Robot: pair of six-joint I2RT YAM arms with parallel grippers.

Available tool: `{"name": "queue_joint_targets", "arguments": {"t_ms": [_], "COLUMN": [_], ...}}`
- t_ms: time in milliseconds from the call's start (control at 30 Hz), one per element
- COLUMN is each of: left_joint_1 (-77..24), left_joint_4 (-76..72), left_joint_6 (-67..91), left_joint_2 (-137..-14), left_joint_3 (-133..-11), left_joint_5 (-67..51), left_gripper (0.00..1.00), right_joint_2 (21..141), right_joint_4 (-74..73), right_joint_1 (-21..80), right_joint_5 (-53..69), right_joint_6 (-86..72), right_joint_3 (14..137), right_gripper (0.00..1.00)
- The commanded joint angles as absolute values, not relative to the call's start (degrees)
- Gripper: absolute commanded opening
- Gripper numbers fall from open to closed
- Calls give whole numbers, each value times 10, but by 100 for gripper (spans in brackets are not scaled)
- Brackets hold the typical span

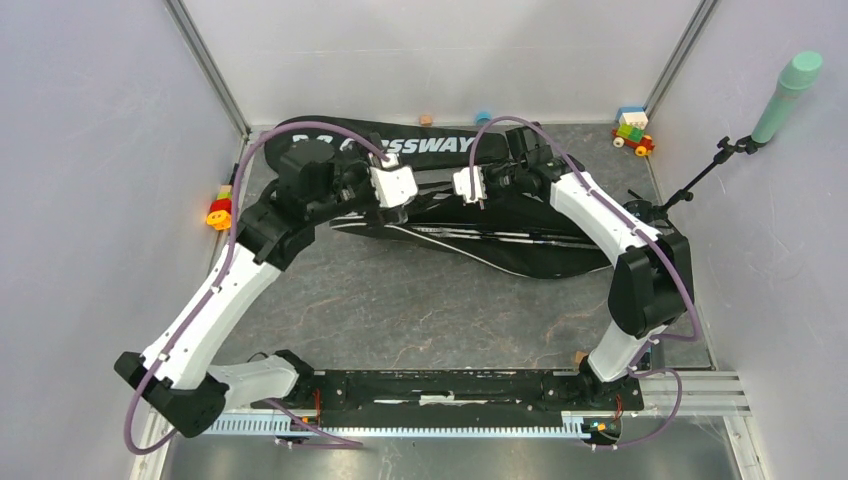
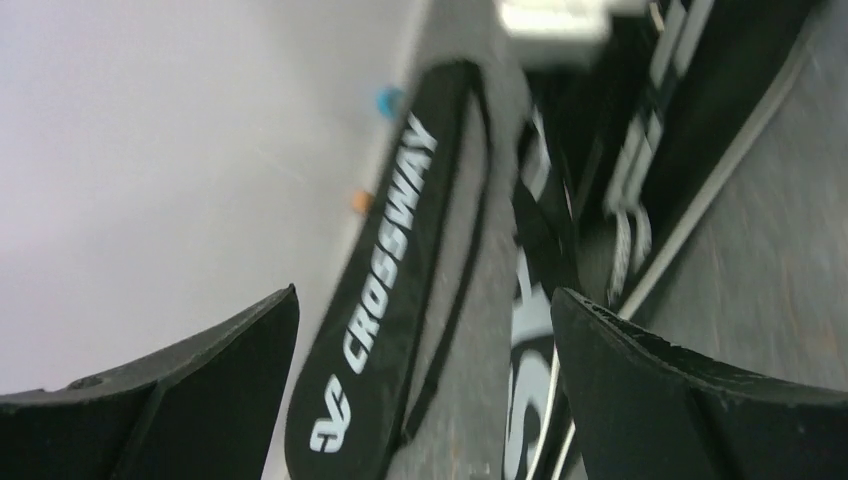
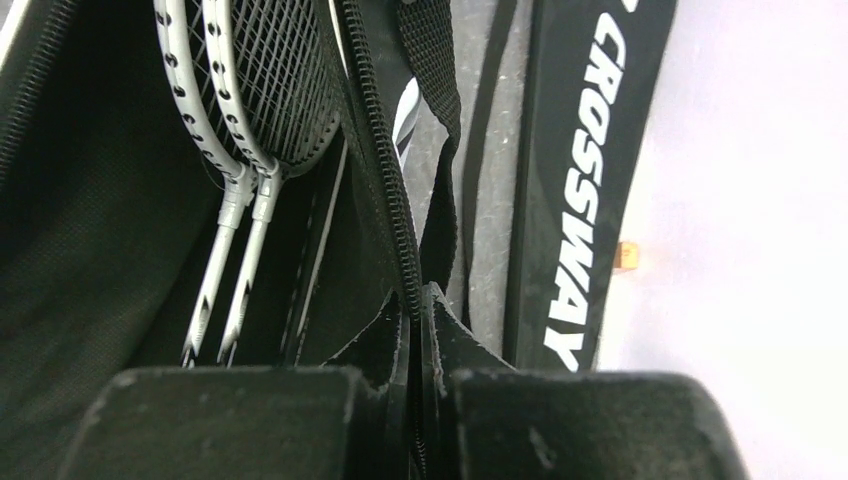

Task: Pack up the badminton gear
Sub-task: Zip the racket bag at the center of the board.

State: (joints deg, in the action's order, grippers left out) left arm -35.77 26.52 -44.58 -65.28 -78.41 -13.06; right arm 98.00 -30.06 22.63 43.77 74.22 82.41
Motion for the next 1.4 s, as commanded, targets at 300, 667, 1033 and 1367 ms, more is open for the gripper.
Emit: {"name": "queue_joint_targets", "arguments": {"t_ms": [300,667,1033,1367], "left_joint_1": [-233,-198,-185,-186], "left_joint_4": [603,585,575,353], "left_joint_6": [-720,-714,-709,-390], "left_joint_2": [-700,-764,-757,-735], "left_joint_3": [-773,-744,-736,-708], "left_joint_5": [-325,-278,-300,-307], "left_gripper": [100,85,2,2], "right_joint_2": [978,982,978,876], "right_joint_4": [-359,-378,-346,-5], "right_joint_1": [219,218,218,226], "right_joint_5": [481,510,509,187], "right_joint_6": [782,782,732,100], "right_joint_3": [861,868,868,710], "right_gripper": [0,0,0,82]}}
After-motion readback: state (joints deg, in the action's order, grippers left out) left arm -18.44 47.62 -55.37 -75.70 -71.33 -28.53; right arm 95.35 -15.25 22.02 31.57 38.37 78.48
